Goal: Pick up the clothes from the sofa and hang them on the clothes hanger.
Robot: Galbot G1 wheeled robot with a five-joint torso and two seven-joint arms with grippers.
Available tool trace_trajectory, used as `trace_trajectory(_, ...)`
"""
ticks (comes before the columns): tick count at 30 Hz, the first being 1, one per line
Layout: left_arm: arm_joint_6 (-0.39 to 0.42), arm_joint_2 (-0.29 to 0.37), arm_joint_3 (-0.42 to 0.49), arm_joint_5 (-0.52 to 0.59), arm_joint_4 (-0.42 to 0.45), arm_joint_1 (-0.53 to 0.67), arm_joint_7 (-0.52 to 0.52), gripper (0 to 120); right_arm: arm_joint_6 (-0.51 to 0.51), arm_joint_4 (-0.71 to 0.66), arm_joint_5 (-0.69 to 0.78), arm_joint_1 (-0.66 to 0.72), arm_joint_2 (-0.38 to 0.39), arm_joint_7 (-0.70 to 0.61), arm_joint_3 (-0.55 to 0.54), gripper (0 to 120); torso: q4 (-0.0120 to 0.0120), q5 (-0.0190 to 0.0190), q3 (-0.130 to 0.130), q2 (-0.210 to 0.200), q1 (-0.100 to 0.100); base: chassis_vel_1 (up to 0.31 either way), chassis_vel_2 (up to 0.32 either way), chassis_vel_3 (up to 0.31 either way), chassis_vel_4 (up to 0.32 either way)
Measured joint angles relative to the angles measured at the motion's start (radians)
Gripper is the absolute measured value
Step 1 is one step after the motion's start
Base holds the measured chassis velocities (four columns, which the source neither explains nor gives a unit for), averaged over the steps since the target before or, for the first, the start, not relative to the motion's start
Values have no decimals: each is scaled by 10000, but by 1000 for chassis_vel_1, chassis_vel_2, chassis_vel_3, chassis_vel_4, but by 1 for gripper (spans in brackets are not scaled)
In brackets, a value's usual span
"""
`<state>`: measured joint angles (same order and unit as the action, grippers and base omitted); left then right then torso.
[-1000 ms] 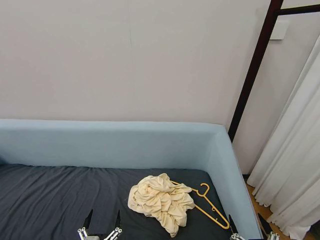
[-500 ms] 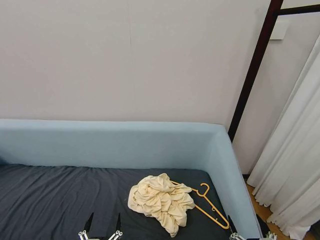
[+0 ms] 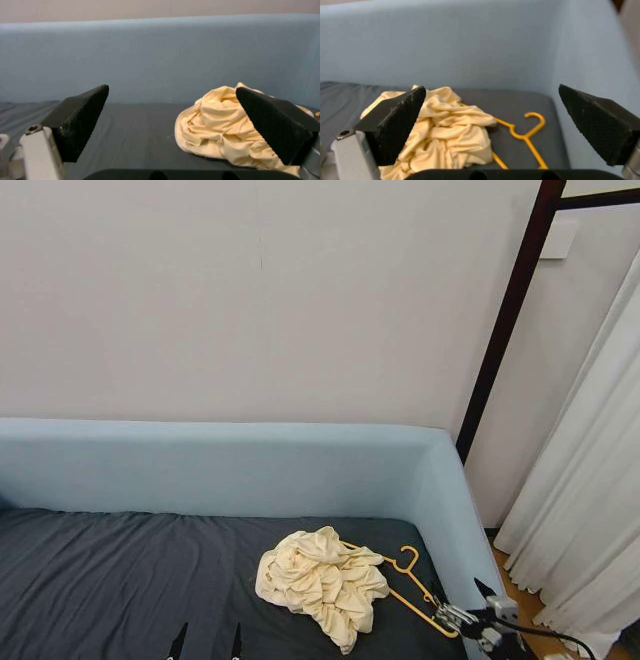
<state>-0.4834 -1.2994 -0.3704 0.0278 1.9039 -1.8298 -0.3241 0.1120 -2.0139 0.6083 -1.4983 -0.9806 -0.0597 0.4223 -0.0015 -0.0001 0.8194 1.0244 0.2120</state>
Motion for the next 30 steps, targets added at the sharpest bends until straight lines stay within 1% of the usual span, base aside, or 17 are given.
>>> trace_trajectory(3, -1, -87, -52, -22, -91, -37, -21, 100, 596, 580, 540, 1677, 560, -163, -1459, 100, 1, -2, 0, 0, 0, 0, 0, 0, 0)
trace_trajectory(4, -1, -87, -52, -22, -91, -37, -21, 100, 596, 580, 540, 1677, 560, -163, -1459, 100, 1, -2, 0, 0, 0, 0, 0, 0, 0)
trace_trajectory(5, 0, -114, -66, -40, -113, -53, -24, 100, 810, 877, 752, 2370, 674, -228, -2042, 100, -2, 1, 0, -1, 0, 0, 0, 0, 0)
trace_trajectory(7, -12, -179, -109, -79, -155, -90, -42, 100, 1020, 1452, 955, 3572, 790, -336, -3007, 100, 3, 1, 0, 0, 0, 0, 0, 0, 0)
trace_trajectory(9, -49, -263, -152, -113, -208, -116, -73, 100, 1153, 2113, 957, 4595, 825, -345, -4053, 100, 2, -3, 0, 0, 1, 0, 0, 0, 0)
trace_trajectory(10, -49, -263, -152, -113, -208, -116, -73, 100, 1153, 2113, 957, 4595, 825, -345, -4053, 100, 2, -3, 0, 0, 1, 0, 0, 0, 0)
trace_trajectory(11, -69, -296, -161, -135, -230, -126, -77, 100, 1228, 2373, 938, 4979, 810, -335, -4504, 100, -1, 1, 1, -1, 1, 0, 0, 0, 0)
trace_trajectory(12, -100, -364, -172, -169, -268, -144, -88, 100, 1313, 2840, 832, 5649, 704, -312, -5208, 100, -3, 2, 1, 0, 1, 0, 0, 0, 0)
trace_trajectory(13, -109, -407, -174, -183, -286, -153, -97, 100, 1370, 3139, 747, 6090, 601, -293, -5662, 100, -3, -3, 0, -1, 0, 0, 0, 0, 0)
trace_trajectory(14, -109, -407, -174, -183, -286, -153, -97, 100, 1370, 3139, 747, 6090, 601, -293, -5662, 100, -3, -3, 0, -1, 0, 0, 0, 0, 0)
trace_trajectory(15, -116, -446, -171, -208, -299, -162, -101, 100, 1455, 3383, 675, 6435, 492, -286, -6009, 100, 2, -1, 0, -1, 0, 0, 0, 0, 0)
trace_trajectory(19, -128, -599, -175, -292, -391, -199, -176, 100, 1753, 4629, 291, 8028, -161, -165, -7535, 100, -1, -3, 0, -1, 1, 0, 0, 0, 0)
trace_trajectory(20, -128, -599, -175, -292, -391, -199, -176, 100, 1753, 4629, 291, 8028, -161, -165, -7535, 100, -1, -3, 0, -1, 1, 0, 0, 0, 0)
trace_trajectory(24, -129, -697, -203, -293, -452, -161, -204, 100, 1751, 5416, 24, 8757, -639, -14, -8300, 100, 0, -4, -1, -1, 1, 0, 0, 0, 0)
trace_trajectory(25, -129, -697, -203, -293, -452, -161, -204, 100, 1751, 5416, 24, 8757, -639, -14, -8300, 100, 0, -4, -1, -1, 1, 0, 0, 0, 0)
trace_trajectory(29, -129, -768, -213, -291, -496, -132, -228, 100, 1541, 6317, -501, 9133, -1128, 107, -8993, 100, -2, -2, -1, 0, 0, 0, 0, 0, 0)
trace_trajectory(30, -129, -768, -213, -291, -496, -132, -228, 100, 1541, 6317, -501, 9133, -1128, 107, -8993, 100, -2, -2, -1, 0, 0, 0, 0, 0, 0)
